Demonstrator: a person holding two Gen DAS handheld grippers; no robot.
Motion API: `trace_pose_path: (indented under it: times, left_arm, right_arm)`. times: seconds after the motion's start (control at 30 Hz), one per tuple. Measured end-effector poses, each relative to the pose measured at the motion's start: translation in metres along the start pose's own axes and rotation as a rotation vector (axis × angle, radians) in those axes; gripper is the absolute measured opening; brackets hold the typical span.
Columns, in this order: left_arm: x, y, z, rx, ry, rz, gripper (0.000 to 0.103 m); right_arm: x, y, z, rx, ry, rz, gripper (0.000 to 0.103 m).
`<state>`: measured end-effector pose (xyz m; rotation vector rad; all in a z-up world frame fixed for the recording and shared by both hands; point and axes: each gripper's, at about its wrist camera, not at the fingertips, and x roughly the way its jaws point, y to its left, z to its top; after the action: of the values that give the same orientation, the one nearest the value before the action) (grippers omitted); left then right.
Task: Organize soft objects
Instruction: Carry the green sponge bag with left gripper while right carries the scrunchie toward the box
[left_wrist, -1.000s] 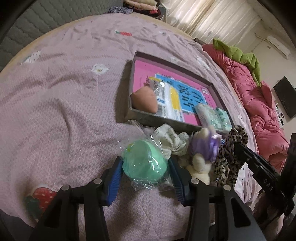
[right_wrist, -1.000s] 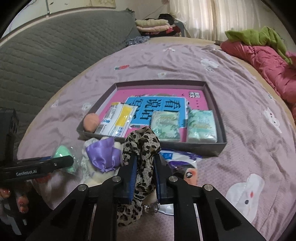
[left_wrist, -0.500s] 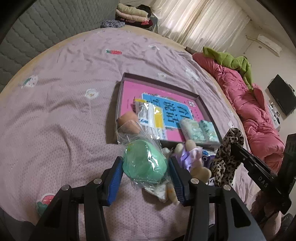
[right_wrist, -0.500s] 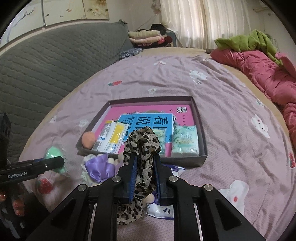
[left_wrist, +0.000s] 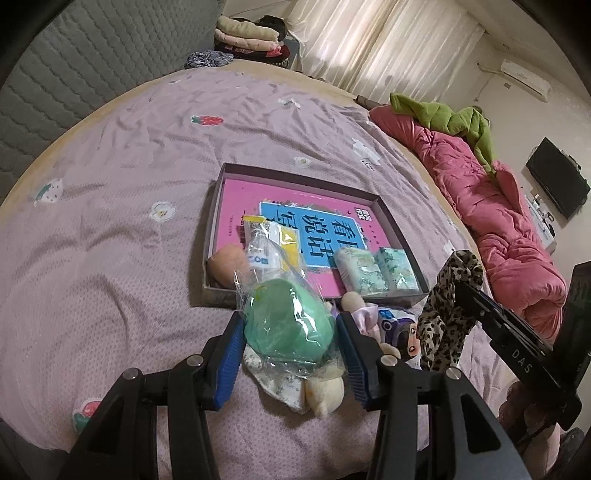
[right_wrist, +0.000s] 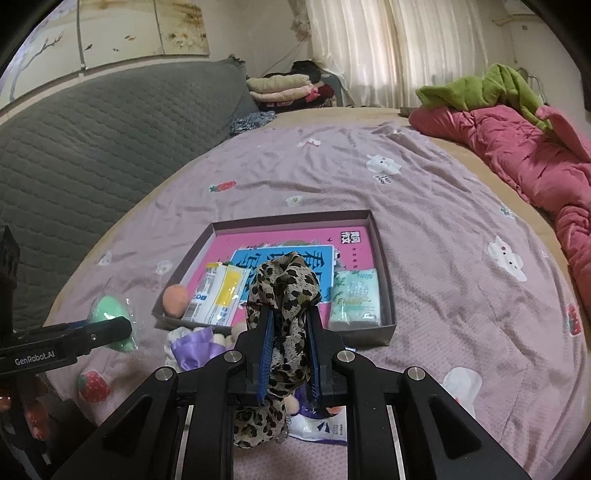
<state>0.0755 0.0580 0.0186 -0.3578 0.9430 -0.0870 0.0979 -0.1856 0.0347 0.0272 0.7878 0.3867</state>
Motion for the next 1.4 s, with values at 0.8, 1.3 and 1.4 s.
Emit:
trace_pose_path:
  times: [0.8, 1.3, 1.4]
  left_arm:
    - [0.017, -0.022, 0.028, 0.035, -0.013, 0.002, 0.050]
    - [0.041, -0.026, 0.047, 0.045, 0.012, -0.005, 0.050]
    - [0.049, -0.029, 0.050, 0.053, 0.021, -0.007, 0.050]
  right_arm:
    - [0.006, 0.000, 0.026, 0.021, -0.051, 0.005, 0.017]
    - [0.020, -0.007, 0.045, 0.028, -0.063, -0.021, 0.017]
    - [0.022, -0.009, 0.049, 0.033, -0.069, -0.029, 0.017]
